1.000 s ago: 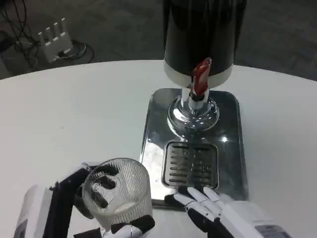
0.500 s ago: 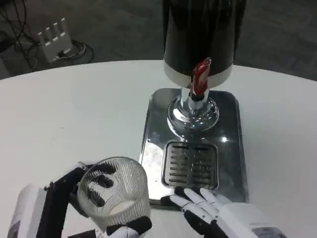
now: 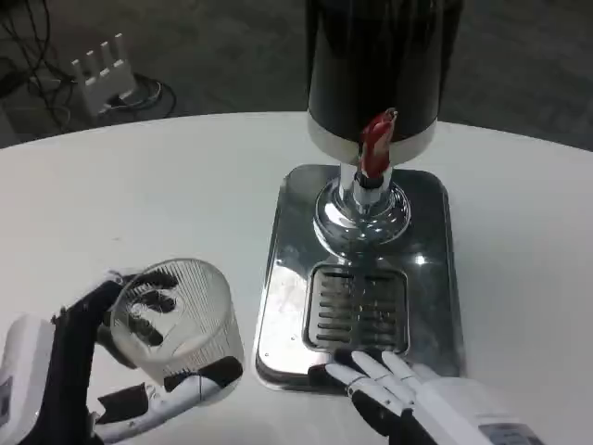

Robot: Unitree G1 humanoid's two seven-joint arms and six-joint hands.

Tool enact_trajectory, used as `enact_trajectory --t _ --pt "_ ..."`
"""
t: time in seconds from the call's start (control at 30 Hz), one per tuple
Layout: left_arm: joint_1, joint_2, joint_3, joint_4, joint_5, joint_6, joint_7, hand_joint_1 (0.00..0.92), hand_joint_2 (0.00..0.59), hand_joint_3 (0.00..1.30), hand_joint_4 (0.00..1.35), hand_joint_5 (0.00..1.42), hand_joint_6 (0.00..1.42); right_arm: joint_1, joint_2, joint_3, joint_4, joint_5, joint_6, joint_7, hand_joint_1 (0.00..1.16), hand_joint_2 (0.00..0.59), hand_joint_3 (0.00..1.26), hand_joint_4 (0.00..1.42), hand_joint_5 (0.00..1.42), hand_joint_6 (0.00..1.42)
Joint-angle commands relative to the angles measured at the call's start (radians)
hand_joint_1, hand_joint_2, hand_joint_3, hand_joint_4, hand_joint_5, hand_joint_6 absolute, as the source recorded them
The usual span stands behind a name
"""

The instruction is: Grasp the cup under the faucet to collect the drink, then remove the cup.

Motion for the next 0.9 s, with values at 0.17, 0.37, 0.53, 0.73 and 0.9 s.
enact_trajectory --t 0.17,0.37,0.53,0.73,0.9 --pt "-0.272 0.029 -0.074 0.194 0.083 0.079 0.016 0.636 0.000 0.83 0.92 0.97 0.95 0.030 0.001 -0.026 -0.034 0.018 0.003 0.002 0.60 0.442 0.15 0.04 0.00 0.00" --pt "-0.420 0.027 -0.156 0.323 0.114 0.111 0.017 0.635 0.000 0.83 0.92 0.97 0.95 0.041 0.004 -0.037 -0.041 0.026 -0.002 -0.001 0.60 0.442 0.15 0.04 0.00 0.00" --pt "-0.479 0.027 -0.187 0.403 0.112 0.116 0.035 0.631 0.000 0.83 0.92 0.97 0.95 0.049 0.002 -0.059 -0.044 0.041 -0.002 -0.007 0.60 0.442 0.15 0.04 0.00 0.00" --pt "-0.561 0.031 -0.227 0.491 0.139 0.139 0.047 0.628 0.000 0.83 0.92 0.97 0.95 0.058 0.003 -0.065 -0.043 0.055 -0.007 -0.017 0.60 0.442 0.15 0.04 0.00 0.00" --pt "-0.620 0.017 -0.265 0.544 0.170 0.166 0.071 0.626 0.000 0.83 0.93 0.98 0.95 0.086 -0.003 -0.088 -0.054 0.076 -0.015 -0.041 0.60 0.442 0.15 0.04 0.00 0.00"
